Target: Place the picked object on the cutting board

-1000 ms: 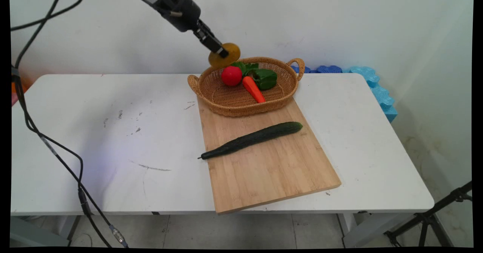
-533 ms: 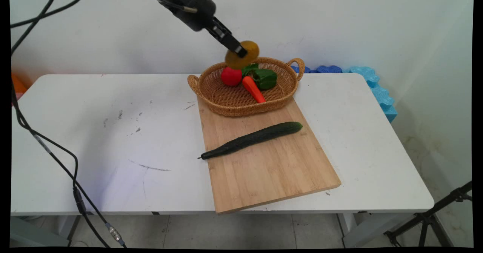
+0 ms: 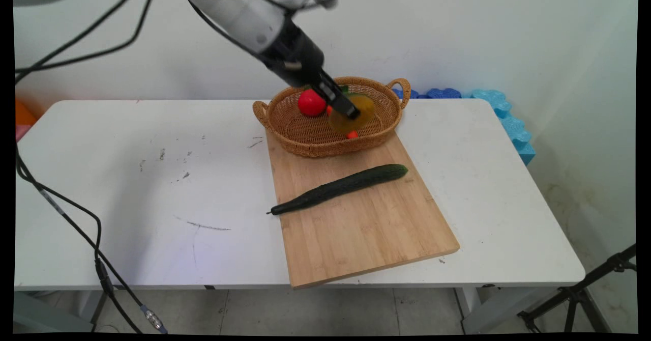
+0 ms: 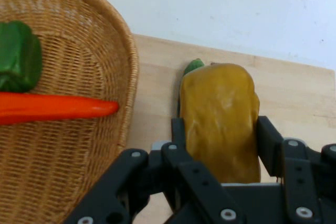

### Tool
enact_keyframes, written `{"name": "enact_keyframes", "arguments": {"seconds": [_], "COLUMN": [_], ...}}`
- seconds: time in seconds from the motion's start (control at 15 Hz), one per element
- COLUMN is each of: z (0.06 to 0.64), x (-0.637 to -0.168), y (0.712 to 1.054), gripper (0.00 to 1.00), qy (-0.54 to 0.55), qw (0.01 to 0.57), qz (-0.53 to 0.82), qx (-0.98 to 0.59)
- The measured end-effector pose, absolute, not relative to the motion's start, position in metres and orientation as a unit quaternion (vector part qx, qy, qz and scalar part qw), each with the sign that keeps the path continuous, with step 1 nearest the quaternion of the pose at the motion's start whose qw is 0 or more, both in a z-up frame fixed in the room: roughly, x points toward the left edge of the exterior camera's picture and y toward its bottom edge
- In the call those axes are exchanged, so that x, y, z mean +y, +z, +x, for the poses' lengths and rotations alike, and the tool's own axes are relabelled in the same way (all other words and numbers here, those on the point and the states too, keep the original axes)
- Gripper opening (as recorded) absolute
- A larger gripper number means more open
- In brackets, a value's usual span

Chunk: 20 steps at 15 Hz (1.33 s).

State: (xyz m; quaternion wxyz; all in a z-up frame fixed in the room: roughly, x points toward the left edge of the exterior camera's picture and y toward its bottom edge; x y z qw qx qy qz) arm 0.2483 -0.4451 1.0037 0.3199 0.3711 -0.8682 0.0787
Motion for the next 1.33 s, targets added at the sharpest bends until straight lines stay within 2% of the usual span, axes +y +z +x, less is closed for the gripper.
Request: {"name": "enact_keyframes", "arguments": {"seconds": [0.87,1.33], "z": [0.171,0.149], "x": [-0.418,-0.413], "y": [0.904,0.873], "gripper": [0.00,0.00], "qy": [0.069,0.073], "qw": [0.288,0.283], "qz": [0.351,0.335], "qx": [-0.888,-0.896]}}
